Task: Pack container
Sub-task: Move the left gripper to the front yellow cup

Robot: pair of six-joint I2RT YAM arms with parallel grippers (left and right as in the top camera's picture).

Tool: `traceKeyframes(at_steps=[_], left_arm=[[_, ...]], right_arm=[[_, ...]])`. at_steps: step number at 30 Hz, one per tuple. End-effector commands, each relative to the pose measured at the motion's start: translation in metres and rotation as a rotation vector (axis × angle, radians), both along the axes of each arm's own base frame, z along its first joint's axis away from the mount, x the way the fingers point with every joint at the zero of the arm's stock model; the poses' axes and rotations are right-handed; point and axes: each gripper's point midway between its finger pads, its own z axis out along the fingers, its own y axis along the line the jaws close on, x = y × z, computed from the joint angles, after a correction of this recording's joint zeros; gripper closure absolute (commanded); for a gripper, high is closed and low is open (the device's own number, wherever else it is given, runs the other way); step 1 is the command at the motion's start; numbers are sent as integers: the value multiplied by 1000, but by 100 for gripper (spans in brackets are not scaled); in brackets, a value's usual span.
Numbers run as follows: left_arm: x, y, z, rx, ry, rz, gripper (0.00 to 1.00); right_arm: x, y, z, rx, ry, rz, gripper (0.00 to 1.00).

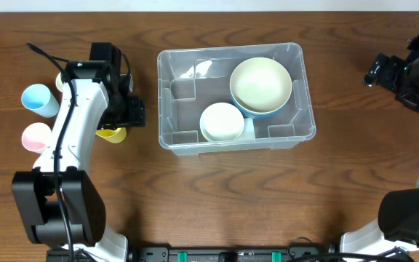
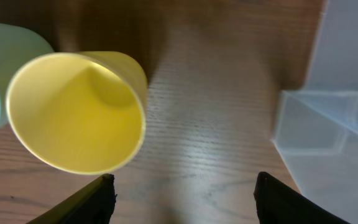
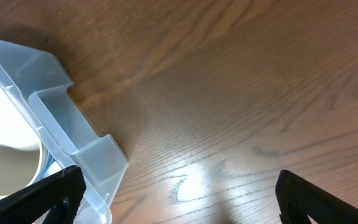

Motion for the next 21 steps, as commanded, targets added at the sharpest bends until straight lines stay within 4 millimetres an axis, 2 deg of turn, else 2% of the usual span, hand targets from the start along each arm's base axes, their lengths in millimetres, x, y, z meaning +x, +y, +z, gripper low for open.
traceKeyframes(at_steps=[1, 13, 21], left_arm=[[3, 14, -2, 30, -5, 54, 30], [15, 20, -8, 35, -49, 102, 38], [14, 21, -28, 35, 11, 102, 41]], right_arm=[[1, -1, 6, -1, -18, -12, 1], [1, -1, 6, -1, -18, -12, 1], [1, -1, 6, -1, -18, -12, 1]])
